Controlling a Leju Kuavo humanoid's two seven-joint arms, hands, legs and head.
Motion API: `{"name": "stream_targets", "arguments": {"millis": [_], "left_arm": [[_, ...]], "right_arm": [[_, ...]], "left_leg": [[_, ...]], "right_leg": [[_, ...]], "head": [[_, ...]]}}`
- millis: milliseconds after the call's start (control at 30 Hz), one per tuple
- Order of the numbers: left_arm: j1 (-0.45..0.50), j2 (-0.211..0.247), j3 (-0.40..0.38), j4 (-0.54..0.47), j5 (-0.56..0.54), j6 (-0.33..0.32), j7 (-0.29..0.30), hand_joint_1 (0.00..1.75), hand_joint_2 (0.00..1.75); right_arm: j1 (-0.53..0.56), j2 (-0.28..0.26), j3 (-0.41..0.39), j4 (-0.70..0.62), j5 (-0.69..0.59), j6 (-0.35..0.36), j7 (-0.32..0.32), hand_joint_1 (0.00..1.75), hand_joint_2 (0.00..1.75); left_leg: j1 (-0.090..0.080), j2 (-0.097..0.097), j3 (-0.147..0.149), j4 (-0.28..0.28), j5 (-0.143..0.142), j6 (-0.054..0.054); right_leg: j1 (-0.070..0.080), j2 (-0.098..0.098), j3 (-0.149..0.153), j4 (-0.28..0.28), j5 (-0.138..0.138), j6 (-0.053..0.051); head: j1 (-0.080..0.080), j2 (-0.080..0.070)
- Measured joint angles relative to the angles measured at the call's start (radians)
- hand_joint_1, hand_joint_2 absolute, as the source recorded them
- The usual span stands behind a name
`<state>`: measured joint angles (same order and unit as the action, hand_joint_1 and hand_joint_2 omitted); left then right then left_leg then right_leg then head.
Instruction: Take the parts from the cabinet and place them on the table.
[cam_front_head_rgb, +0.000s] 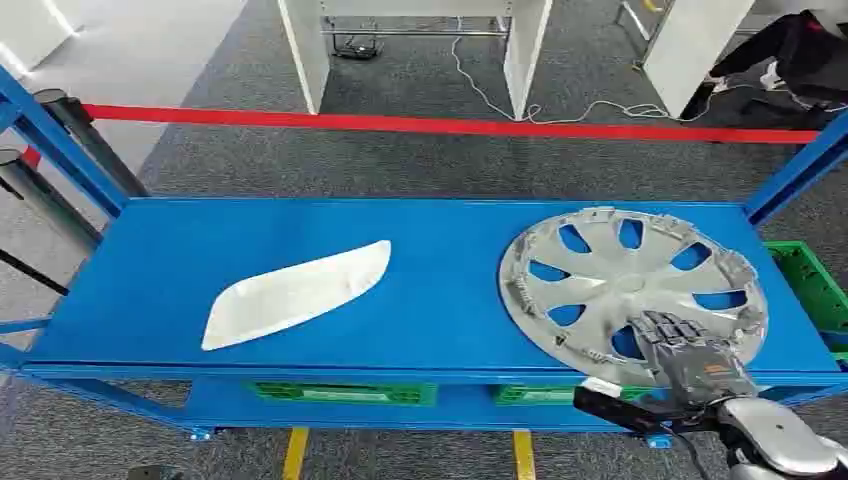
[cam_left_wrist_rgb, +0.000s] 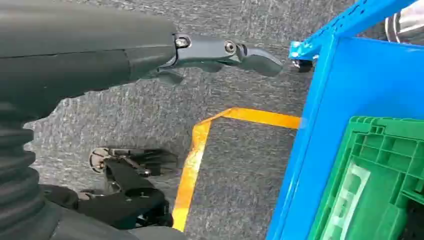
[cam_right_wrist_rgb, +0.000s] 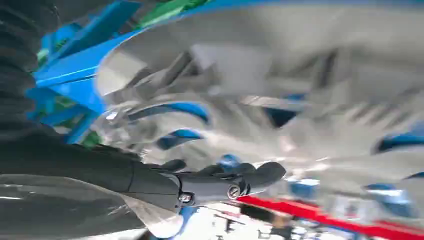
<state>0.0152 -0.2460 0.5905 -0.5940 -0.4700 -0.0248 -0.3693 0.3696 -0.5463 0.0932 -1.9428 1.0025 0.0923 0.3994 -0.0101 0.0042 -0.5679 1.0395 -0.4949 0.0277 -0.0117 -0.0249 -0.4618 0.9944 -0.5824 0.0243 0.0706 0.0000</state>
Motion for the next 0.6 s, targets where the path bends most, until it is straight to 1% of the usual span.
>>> {"name": "stream_targets", "arguments": {"millis": [200,467,600], "left_arm": [[-0.006,0.009,-0.020,0.019,0.009,0.008,0.000,0.00,1.75],[-0.008,0.016,-0.037,0.033,0.021,0.011,0.000,0.00,1.75],[-0.009,0.021,-0.048,0.039,0.040,0.019,0.000,0.00,1.75]], "right_arm": [[-0.042,-0.027,0.100,0.050,0.005,0.000,0.007,0.00,1.75],[-0.060,-0.040,0.153,0.074,-0.011,-0.001,0.017,0.00,1.75],[-0.065,-0.046,0.171,0.082,-0.030,-0.024,0.041,0.00,1.75]], "left_leg": [[0.000,0.000,0.000,0.000,0.000,0.000],[0.000,0.000,0.000,0.000,0.000,0.000],[0.000,0.000,0.000,0.000,0.000,0.000]], "right_leg": [[0.000,0.000,0.000,0.000,0.000,0.000],[0.000,0.000,0.000,0.000,0.000,0.000],[0.000,0.000,0.000,0.000,0.000,0.000]], "head": [[0.000,0.000],[0.000,0.000],[0.000,0.000]]}}
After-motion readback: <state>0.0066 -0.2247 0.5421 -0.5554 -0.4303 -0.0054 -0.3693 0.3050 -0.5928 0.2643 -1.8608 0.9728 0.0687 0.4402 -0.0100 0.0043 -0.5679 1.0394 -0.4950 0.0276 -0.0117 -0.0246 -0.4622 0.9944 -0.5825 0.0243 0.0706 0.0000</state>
